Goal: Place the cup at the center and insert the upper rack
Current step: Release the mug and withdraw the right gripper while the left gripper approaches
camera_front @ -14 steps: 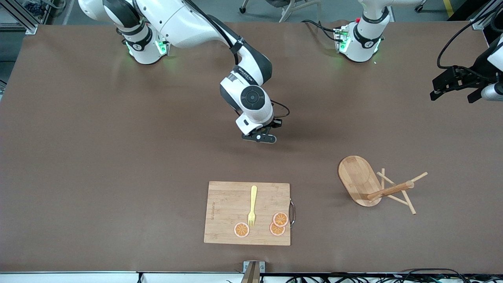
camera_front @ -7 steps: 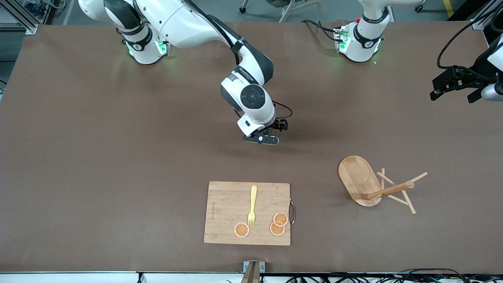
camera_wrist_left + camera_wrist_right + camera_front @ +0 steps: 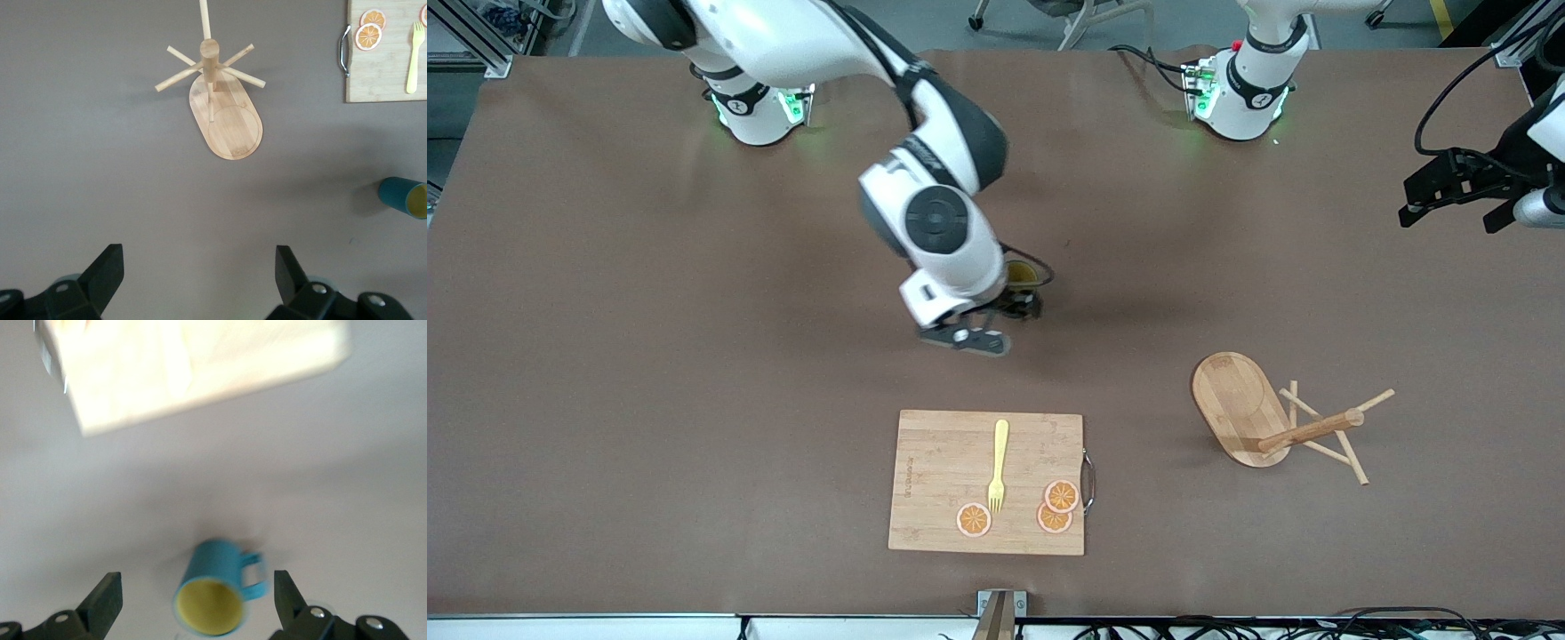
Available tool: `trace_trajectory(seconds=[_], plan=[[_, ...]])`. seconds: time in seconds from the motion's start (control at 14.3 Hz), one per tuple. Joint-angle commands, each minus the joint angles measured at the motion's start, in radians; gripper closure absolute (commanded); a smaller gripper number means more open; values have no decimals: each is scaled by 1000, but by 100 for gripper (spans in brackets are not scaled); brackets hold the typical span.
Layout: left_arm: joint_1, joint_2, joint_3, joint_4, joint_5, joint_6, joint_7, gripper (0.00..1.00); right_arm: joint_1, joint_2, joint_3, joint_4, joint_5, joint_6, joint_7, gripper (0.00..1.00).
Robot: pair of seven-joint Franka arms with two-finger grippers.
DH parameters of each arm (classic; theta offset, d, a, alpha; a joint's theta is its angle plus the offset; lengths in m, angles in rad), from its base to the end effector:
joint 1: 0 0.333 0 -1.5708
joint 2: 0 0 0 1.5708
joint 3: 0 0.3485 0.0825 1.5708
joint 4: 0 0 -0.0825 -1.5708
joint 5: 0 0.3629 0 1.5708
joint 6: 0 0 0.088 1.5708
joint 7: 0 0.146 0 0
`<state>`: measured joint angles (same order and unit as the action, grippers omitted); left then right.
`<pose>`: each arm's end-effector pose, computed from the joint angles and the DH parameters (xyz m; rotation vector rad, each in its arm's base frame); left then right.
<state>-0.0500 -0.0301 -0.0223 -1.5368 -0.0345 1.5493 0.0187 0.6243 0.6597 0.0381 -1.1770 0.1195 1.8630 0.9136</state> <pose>0.5212 -0.0431 0.6474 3.1027 -0.1436 0.0647 0.5818 0.4616 0.3998 -2.9906 0.4405 0.1196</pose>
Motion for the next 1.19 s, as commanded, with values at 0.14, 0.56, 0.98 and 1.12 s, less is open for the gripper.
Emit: trace_trajectory(seconds=[0.14,0.56,0.98,1.12], plan=[[1,-1,-54,11,16,0,-3,0,-228,-153,0,-39,-116,-139,-241,0],[2,-1,-132,4,18,-2,-156,0,-506,-227,-6,-39,-133,-272,-566,0],[-4,18,-284,-15,21,12,-455,0,-675,-394,-64,-105,-129,-306,-924,0],[-5,36,-355,-25,27,41,-576,0,-670,-437,-75,-139,-127,-306,-949,0]])
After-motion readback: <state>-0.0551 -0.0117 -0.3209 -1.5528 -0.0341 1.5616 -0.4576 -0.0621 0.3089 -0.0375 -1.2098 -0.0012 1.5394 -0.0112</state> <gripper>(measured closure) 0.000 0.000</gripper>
